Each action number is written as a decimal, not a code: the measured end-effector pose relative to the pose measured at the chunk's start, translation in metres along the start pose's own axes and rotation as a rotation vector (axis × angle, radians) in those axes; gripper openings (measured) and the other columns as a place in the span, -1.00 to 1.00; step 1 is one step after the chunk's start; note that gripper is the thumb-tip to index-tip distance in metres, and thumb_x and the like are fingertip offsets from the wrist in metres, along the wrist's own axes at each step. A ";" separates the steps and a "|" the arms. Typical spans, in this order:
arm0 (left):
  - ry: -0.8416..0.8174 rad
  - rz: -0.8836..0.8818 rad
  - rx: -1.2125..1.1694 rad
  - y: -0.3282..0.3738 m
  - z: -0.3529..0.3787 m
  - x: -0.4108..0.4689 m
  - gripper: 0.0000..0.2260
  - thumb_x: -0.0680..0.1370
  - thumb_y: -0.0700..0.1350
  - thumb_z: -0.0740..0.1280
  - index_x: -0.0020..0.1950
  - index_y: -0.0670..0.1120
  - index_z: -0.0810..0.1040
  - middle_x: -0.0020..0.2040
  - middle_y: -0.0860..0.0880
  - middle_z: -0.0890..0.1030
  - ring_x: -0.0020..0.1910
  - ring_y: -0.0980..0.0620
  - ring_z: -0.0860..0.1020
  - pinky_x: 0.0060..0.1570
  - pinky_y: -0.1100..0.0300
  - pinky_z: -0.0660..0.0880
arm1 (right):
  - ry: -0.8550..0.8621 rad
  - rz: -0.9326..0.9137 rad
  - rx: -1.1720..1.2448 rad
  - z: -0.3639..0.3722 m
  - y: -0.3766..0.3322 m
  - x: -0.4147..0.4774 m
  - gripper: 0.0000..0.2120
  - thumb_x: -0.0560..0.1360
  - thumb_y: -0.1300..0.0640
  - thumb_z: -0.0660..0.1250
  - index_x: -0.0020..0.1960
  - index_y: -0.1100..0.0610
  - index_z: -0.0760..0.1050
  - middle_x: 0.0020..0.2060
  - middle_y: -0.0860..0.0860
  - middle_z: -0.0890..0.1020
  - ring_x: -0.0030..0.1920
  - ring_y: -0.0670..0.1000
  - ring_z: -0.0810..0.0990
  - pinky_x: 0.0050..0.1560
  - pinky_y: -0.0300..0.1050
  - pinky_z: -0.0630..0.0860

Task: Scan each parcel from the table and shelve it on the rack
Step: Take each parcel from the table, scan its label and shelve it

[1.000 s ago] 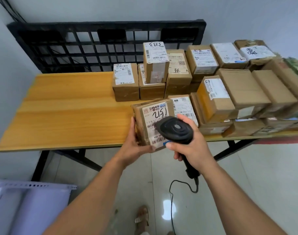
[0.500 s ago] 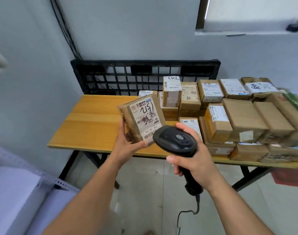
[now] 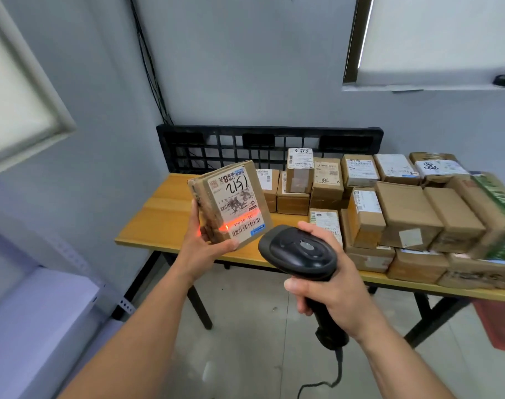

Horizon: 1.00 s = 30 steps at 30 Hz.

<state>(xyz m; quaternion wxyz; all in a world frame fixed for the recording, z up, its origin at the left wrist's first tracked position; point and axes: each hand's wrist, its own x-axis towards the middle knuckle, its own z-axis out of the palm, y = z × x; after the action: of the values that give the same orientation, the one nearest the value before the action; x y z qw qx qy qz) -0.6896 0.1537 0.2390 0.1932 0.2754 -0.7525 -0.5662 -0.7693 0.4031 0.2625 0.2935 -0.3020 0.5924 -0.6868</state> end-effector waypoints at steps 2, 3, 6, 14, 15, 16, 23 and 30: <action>0.014 0.000 0.006 0.003 -0.002 -0.010 0.13 0.32 -0.18 0.59 0.53 0.31 -0.18 0.35 -0.07 0.49 0.26 -0.05 0.52 0.28 -0.19 0.45 | -0.016 -0.004 0.001 0.001 -0.001 -0.006 -0.24 0.25 0.28 0.55 0.32 -0.23 0.42 -0.13 0.07 0.67 -0.47 0.18 0.54 -0.45 0.00 0.51; 0.023 0.003 0.003 0.004 -0.003 -0.015 0.13 0.32 -0.18 0.59 0.53 0.31 -0.17 0.36 -0.06 0.49 0.26 -0.05 0.52 0.28 -0.19 0.45 | -0.025 -0.009 0.002 0.002 -0.001 -0.009 -0.24 0.25 0.28 0.55 0.32 -0.24 0.42 -0.12 0.07 0.67 -0.47 0.18 0.54 -0.45 0.00 0.51; 0.061 0.004 -0.010 0.005 -0.008 -0.030 0.12 0.33 -0.18 0.58 0.55 0.27 -0.17 0.34 -0.07 0.49 0.24 -0.04 0.52 0.27 -0.13 0.46 | -0.053 -0.025 0.006 0.006 0.000 -0.016 -0.24 0.25 0.29 0.55 0.30 -0.25 0.44 -0.09 0.10 0.68 -0.48 0.18 0.53 -0.47 0.00 0.49; 0.142 -0.034 -0.041 0.004 -0.030 -0.077 0.23 0.12 0.10 0.62 0.52 0.33 -0.17 0.35 -0.06 0.51 0.27 -0.05 0.53 0.32 -0.21 0.40 | -0.140 -0.035 0.021 0.024 0.005 -0.029 -0.24 0.25 0.29 0.55 0.29 -0.26 0.44 -0.06 0.13 0.68 -0.49 0.16 0.53 -0.48 -0.05 0.49; 0.155 -0.035 -0.037 0.005 -0.033 -0.083 0.22 0.12 0.09 0.62 0.52 0.34 -0.17 0.35 -0.06 0.51 0.27 -0.04 0.53 0.32 -0.21 0.40 | -0.153 -0.031 0.019 0.027 0.006 -0.030 -0.23 0.25 0.29 0.56 0.30 -0.26 0.43 -0.05 0.13 0.68 -0.48 0.16 0.53 -0.48 -0.05 0.49; 0.172 -0.035 -0.028 0.005 -0.038 -0.089 0.21 0.14 0.07 0.61 0.52 0.32 -0.18 0.36 -0.06 0.50 0.28 -0.04 0.53 0.33 -0.20 0.40 | -0.169 -0.027 0.019 0.030 0.006 -0.030 -0.22 0.25 0.29 0.57 0.31 -0.25 0.42 -0.04 0.13 0.68 -0.47 0.17 0.53 -0.47 -0.04 0.50; 0.300 -0.013 -0.044 -0.001 -0.077 -0.119 0.08 0.35 -0.32 0.54 0.57 0.20 -0.12 0.35 -0.14 0.49 0.25 -0.03 0.55 -0.04 0.33 0.57 | -0.277 -0.031 0.006 0.065 0.000 -0.031 -0.20 0.26 0.29 0.56 0.36 -0.18 0.36 -0.16 0.17 0.68 -0.47 0.15 0.52 -0.48 -0.02 0.47; 0.392 -0.041 0.005 -0.007 -0.127 -0.156 0.11 0.28 -0.14 0.61 0.55 0.27 -0.09 0.31 -0.09 0.54 0.24 0.00 0.55 0.20 0.13 0.50 | -0.311 -0.049 -0.011 0.114 -0.008 -0.037 -0.20 0.29 0.37 0.54 0.33 -0.23 0.38 -0.11 0.15 0.68 -0.44 0.16 0.54 -0.44 0.02 0.47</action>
<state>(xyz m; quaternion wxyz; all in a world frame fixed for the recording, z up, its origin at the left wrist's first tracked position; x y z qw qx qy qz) -0.4914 0.1562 0.2712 0.3240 0.3961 -0.6962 -0.5034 -0.6590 0.3597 0.2809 0.3631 -0.4206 0.5359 -0.6356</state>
